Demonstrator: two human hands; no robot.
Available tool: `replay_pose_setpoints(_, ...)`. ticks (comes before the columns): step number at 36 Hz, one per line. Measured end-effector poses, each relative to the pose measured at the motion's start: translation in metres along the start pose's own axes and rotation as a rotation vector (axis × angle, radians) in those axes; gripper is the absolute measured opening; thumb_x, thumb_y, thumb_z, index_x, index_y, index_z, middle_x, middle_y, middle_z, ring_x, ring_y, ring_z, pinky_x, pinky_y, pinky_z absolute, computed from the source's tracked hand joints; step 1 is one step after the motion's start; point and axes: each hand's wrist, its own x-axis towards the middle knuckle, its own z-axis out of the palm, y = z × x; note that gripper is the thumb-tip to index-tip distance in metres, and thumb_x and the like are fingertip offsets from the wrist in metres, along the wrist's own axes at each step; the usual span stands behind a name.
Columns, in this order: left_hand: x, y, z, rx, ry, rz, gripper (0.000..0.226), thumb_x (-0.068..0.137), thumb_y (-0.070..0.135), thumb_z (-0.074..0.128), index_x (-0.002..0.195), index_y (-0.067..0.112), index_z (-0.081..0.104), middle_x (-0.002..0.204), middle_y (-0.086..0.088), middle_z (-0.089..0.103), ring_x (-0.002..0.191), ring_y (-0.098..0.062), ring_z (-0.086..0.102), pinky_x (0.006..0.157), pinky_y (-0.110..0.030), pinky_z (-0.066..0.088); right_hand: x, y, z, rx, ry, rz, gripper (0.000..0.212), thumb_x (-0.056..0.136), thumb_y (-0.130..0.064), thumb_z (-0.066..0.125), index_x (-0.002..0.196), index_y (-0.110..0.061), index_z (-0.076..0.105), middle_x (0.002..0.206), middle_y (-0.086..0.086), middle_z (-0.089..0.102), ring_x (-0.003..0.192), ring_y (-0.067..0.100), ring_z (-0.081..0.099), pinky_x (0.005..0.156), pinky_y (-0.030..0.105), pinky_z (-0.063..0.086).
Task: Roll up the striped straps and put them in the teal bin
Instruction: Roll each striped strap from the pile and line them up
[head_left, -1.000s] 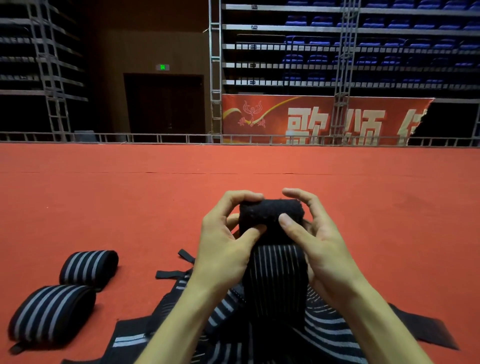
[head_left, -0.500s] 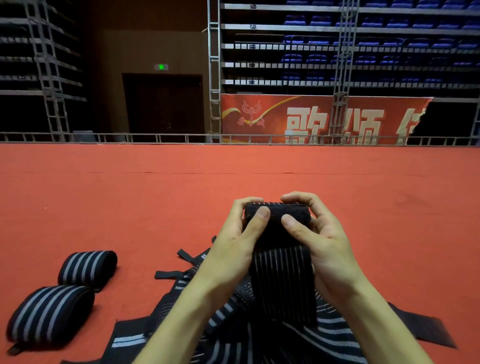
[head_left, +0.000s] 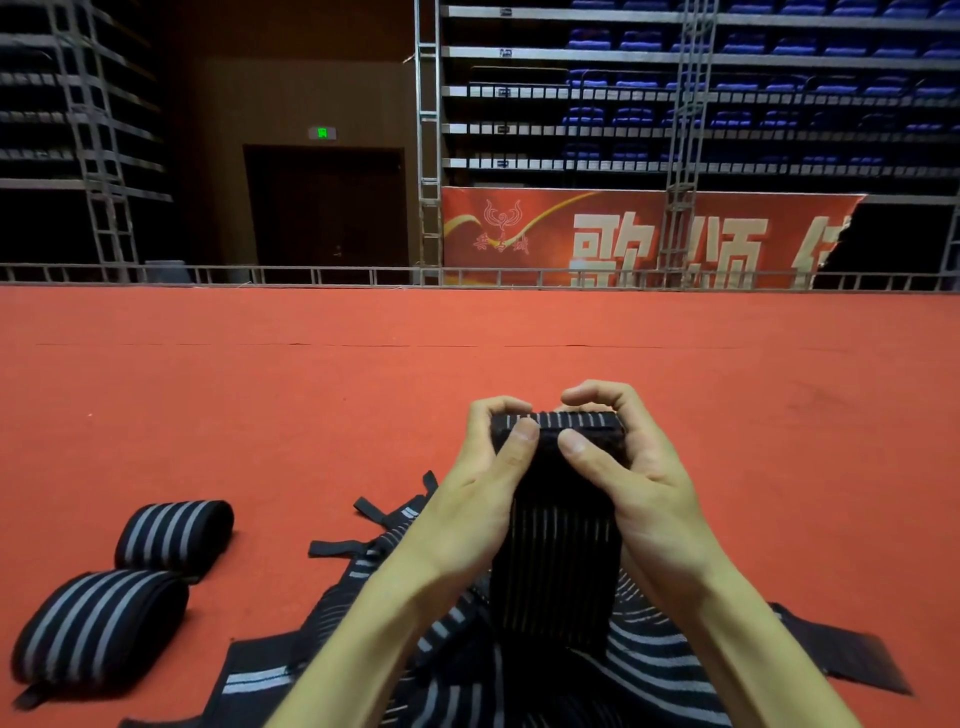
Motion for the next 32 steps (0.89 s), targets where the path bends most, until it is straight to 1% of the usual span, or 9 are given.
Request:
replay_pose_setpoints(2, -0.0001, -0.0001, -0.0011, -0.026, 0.005, -0.013, 0.027, 0.09, 0.058, 0.051, 0.111, 0.042, 0.048, 0.09, 0.005, 0.072, 0.085, -0.018, 0.069, 0.075, -0.037, 0.056, -0.0002, 0.0005, 0.0002, 0.03, -0.018, 0.02, 0.022, 0.083, -0.021, 0.064, 0.102, -0.033, 0.063, 0.091, 0.001, 0.063, 0.083, 0.016, 0.06, 0.075, 0.033, 0.053)
replay_pose_setpoints(7, -0.0041, 0.0067, 0.0003, -0.102, -0.037, -0.051, 0.031, 0.087, 0.051, 0.052, 0.113, 0.036, 0.046, 0.09, 0.0, 0.067, 0.074, -0.013, 0.064, 0.058, -0.025, 0.051, -0.0005, 0.0009, -0.0001, 0.05, -0.046, 0.064, 0.025, 0.084, -0.023, 0.061, 0.105, -0.035, 0.062, 0.093, 0.001, 0.063, 0.085, 0.018, 0.061, 0.077, 0.037, 0.053)
replay_pose_setpoints(13, -0.0037, 0.0074, -0.0044, -0.111, -0.037, -0.049, 0.031, 0.092, 0.057, 0.052, 0.112, 0.033, 0.049, 0.084, 0.008, 0.069, 0.072, -0.009, 0.064, 0.057, -0.022, 0.05, -0.0011, 0.0009, -0.001, 0.027, -0.091, 0.088, 0.026, 0.085, -0.023, 0.059, 0.108, -0.035, 0.06, 0.094, 0.0, 0.064, 0.085, 0.014, 0.062, 0.074, 0.03, 0.055)
replay_pose_setpoints(16, -0.0032, 0.0068, -0.0064, -0.128, -0.035, -0.022, 0.022, 0.095, 0.047, 0.056, 0.109, 0.031, 0.053, 0.088, 0.005, 0.069, 0.078, -0.011, 0.065, 0.063, -0.025, 0.052, -0.0016, 0.0015, 0.0015, 0.057, -0.084, 0.112, 0.026, 0.084, -0.024, 0.061, 0.108, -0.034, 0.061, 0.094, -0.002, 0.066, 0.087, 0.015, 0.063, 0.075, 0.032, 0.055)
replay_pose_setpoints(18, -0.002, 0.0056, -0.0072, -0.148, -0.007, 0.008, 0.017, 0.088, 0.036, 0.058, 0.104, 0.031, 0.058, 0.09, 0.003, 0.067, 0.079, -0.012, 0.065, 0.064, -0.027, 0.053, -0.0019, 0.0018, 0.004, 0.084, -0.065, 0.124, 0.027, 0.084, -0.025, 0.061, 0.109, -0.034, 0.061, 0.097, 0.002, 0.067, 0.088, 0.017, 0.064, 0.076, 0.034, 0.055)
replay_pose_setpoints(24, 0.0007, 0.0029, -0.0093, -0.162, 0.048, 0.14, 0.027, 0.08, 0.011, 0.063, 0.098, 0.031, 0.066, 0.093, -0.001, 0.067, 0.081, -0.013, 0.065, 0.069, -0.029, 0.056, -0.0014, 0.0021, 0.0078, 0.185, -0.048, 0.193, 0.028, 0.084, -0.031, 0.064, 0.112, -0.034, 0.059, 0.116, 0.022, 0.067, 0.094, 0.031, 0.068, 0.082, 0.048, 0.056)
replay_pose_setpoints(26, 0.0004, 0.0022, -0.0086, -0.153, 0.052, 0.17, 0.03, 0.08, 0.007, 0.061, 0.097, 0.031, 0.067, 0.092, 0.0, 0.067, 0.082, -0.013, 0.065, 0.071, -0.028, 0.056, -0.001, 0.0034, 0.0085, 0.165, -0.023, 0.192, 0.028, 0.084, -0.035, 0.069, 0.111, -0.034, 0.059, 0.116, 0.024, 0.066, 0.094, 0.03, 0.068, 0.082, 0.048, 0.057)
replay_pose_setpoints(30, -0.0003, 0.002, -0.0056, -0.134, 0.023, 0.189, 0.035, 0.081, 0.002, 0.058, 0.1, 0.03, 0.064, 0.093, 0.0, 0.068, 0.086, -0.013, 0.064, 0.075, -0.029, 0.056, 0.0002, 0.0062, 0.0067, 0.067, 0.039, 0.117, 0.023, 0.086, -0.033, 0.067, 0.108, -0.033, 0.061, 0.108, 0.012, 0.069, 0.095, 0.025, 0.067, 0.079, 0.04, 0.058)
replay_pose_setpoints(32, -0.0004, 0.0021, -0.0043, -0.138, 0.022, 0.176, 0.04, 0.078, 0.0, 0.057, 0.104, 0.029, 0.062, 0.095, 0.002, 0.068, 0.086, -0.011, 0.064, 0.075, -0.029, 0.057, 0.0005, 0.0067, 0.0048, 0.019, 0.044, 0.07, 0.021, 0.089, -0.028, 0.071, 0.107, -0.034, 0.061, 0.103, 0.005, 0.068, 0.096, 0.025, 0.066, 0.083, 0.044, 0.057)
